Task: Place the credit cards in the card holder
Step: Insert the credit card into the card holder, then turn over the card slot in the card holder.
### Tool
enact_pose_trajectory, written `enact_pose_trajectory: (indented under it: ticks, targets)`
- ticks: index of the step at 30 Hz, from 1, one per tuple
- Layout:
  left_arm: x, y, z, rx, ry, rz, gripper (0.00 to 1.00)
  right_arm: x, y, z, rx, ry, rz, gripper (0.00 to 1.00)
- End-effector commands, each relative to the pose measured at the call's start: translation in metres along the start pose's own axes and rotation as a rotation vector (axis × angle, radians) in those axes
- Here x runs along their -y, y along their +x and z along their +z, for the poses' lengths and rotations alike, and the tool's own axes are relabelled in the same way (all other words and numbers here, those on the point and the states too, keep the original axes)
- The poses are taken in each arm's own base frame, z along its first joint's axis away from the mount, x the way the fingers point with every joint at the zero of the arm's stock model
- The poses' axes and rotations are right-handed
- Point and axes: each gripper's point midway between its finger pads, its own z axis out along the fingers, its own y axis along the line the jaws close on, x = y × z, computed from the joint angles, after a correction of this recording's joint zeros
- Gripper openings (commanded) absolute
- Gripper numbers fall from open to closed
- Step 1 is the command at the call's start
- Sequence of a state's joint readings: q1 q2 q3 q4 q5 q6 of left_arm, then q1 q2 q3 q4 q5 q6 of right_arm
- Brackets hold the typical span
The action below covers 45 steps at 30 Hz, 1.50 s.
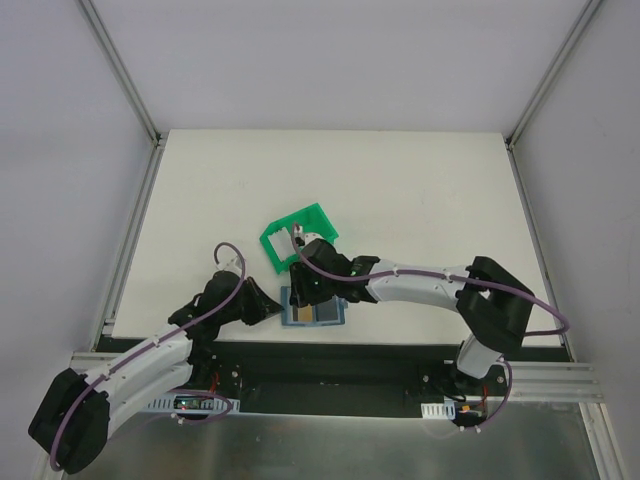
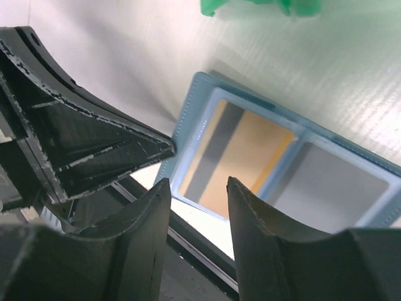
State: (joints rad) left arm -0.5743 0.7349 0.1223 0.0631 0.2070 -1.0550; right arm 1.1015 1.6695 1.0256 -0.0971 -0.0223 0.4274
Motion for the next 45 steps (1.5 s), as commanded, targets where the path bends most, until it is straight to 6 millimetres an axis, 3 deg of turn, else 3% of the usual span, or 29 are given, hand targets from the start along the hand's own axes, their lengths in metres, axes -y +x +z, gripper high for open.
enact_pose_trajectory:
  ticks: [1,22,35,45]
  targets:
    - [0.03,-0.006,-0.009,0.005,0.106,0.074,0.0,-0.005,-0.005,0.004,0.002,0.042,-0.034,0.45]
    - [0.037,-0.005,-0.015,0.013,0.162,0.086,0.0,-0.002,0.0,0.012,-0.038,0.136,-0.048,0.51]
    - [0.035,-0.005,-0.014,0.015,0.151,0.077,0.0,0.004,0.002,0.007,-0.04,0.168,-0.058,0.37]
    - [0.031,-0.005,-0.012,0.014,0.139,0.074,0.0,0.02,0.0,-0.007,-0.025,0.256,-0.089,0.25]
